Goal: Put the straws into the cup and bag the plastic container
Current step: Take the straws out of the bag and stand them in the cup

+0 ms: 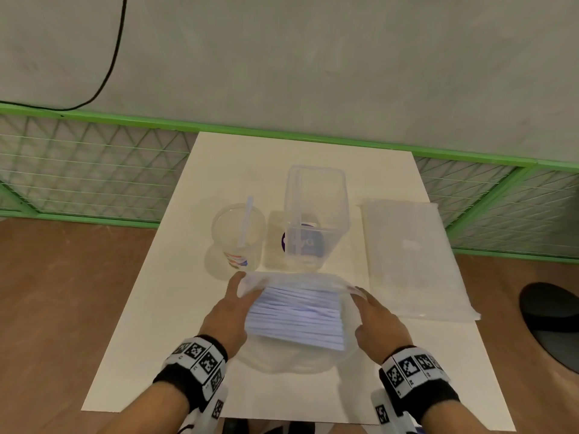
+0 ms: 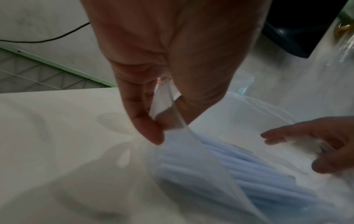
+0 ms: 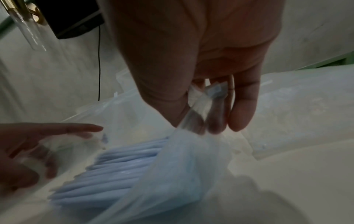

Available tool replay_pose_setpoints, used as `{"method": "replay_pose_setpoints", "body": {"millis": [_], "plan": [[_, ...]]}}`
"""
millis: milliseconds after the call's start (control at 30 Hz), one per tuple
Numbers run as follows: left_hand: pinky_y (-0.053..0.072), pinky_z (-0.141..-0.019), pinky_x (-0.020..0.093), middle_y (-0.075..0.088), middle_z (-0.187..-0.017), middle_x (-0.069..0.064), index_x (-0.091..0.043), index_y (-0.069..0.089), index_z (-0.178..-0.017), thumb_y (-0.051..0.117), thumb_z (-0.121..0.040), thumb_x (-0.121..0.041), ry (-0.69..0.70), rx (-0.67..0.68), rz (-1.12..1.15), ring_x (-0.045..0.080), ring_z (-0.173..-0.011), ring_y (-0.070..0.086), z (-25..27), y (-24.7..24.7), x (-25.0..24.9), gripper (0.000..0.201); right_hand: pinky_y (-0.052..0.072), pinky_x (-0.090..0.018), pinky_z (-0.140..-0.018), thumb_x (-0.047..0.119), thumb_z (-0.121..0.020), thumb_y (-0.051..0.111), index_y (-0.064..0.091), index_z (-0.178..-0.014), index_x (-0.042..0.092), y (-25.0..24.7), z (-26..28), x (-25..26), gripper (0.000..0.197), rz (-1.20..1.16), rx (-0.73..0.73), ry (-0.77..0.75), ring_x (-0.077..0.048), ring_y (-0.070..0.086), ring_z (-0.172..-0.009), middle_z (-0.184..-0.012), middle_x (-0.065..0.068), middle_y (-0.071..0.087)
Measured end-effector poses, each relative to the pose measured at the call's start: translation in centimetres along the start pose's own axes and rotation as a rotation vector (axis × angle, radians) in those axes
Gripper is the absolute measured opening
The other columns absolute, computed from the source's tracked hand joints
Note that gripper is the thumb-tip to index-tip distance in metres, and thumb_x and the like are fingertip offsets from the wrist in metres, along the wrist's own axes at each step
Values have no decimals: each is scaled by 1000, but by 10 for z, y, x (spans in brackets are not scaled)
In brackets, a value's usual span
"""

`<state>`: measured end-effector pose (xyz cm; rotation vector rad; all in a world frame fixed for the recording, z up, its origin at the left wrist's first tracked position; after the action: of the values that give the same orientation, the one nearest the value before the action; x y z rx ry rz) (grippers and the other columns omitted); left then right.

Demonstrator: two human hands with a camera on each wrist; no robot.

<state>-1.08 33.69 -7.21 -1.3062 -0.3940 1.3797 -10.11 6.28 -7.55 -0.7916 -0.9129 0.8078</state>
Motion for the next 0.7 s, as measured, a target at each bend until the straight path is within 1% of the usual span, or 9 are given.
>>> {"method": "replay_pose_setpoints", "body": {"millis": [67,167,233,300,400,467,533,633,700], "plan": [[42,-64,24,-5,-156,-9,-55,18,-144,44,-75,13,6,4,-18,18,-82,49,2,6,2,101,49,-30,-80,7,-82,46,23,-148,42,4,-2,1,79,14,20,-8,-21,58,-110,-159,19,14],[51,-87,34,-7,-157,-2,-57,2,-143,43,-73,14,-12,20,44,27,-114,50,-1,23,10,109,50,-34,-89,4,-84,46,21,-150,37,19,-8,1,79,62,77,-17,-24,50,-118,-162,12,6],[46,-100,34,-13,-159,4,-55,-6,-143,45,-75,15,-60,55,161,36,-134,38,-8,31,12,110,47,-36,-98,-3,-84,44,18,-153,32,30,-12,3,81,23,120,-21,-27,47,-127,-164,4,0],[39,-102,31,-11,-161,7,-54,-7,-145,44,-75,15,-91,70,279,32,-145,22,-17,35,11,111,40,-32,-108,-9,-85,43,12,-154,28,37,-16,6,84,-78,111,-66,-28,43,-134,-164,-2,2],[28,-108,25,4,-162,-1,-62,-3,-138,40,-68,18,-17,24,418,21,-148,14,-31,34,1,115,19,-24,-117,-8,-89,45,11,-156,18,36,-24,6,79,-216,77,-96,-20,29,-143,-161,-2,16],[18,-114,25,6,-161,-7,-59,-2,-136,39,-68,21,-22,13,478,16,-149,10,-36,33,-5,113,20,-28,-119,-7,-89,49,15,-155,13,34,-30,5,77,-165,113,-104,-21,29,-143,-159,-7,24],[13,-118,27,8,-160,-9,-55,1,-138,36,-68,23,-39,0,545,12,-148,10,-39,30,-11,111,17,-28,-119,-2,-92,46,16,-156,21,28,-34,6,74,-150,83,-170,-17,28,-144,-159,0,25],[10,-121,31,8,-160,-12,-51,3,-144,33,-67,25,-18,-37,576,8,-147,9,-35,26,-14,113,30,-31,-113,36,-104,36,31,-147,45,11,-36,7,44,-126,-17,-205,-13,46,-130,-143,12,46],[5,-120,28,4,-161,-10,-50,4,-144,33,-67,27,5,-51,533,7,-149,3,-27,30,-9,113,35,-33,-111,13,-100,44,32,-150,26,7,-31,2,53,-192,77,-116,-21,45,-130,-146,-1,44]]}}
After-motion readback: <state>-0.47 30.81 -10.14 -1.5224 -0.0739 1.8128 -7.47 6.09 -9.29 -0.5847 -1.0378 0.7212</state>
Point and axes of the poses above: each hand's wrist, its own z-axis away from the middle knuckle, its own y-axis out of the palm, x = y × z, the point moved 4 cm from there along -z, towards the middle knuckle
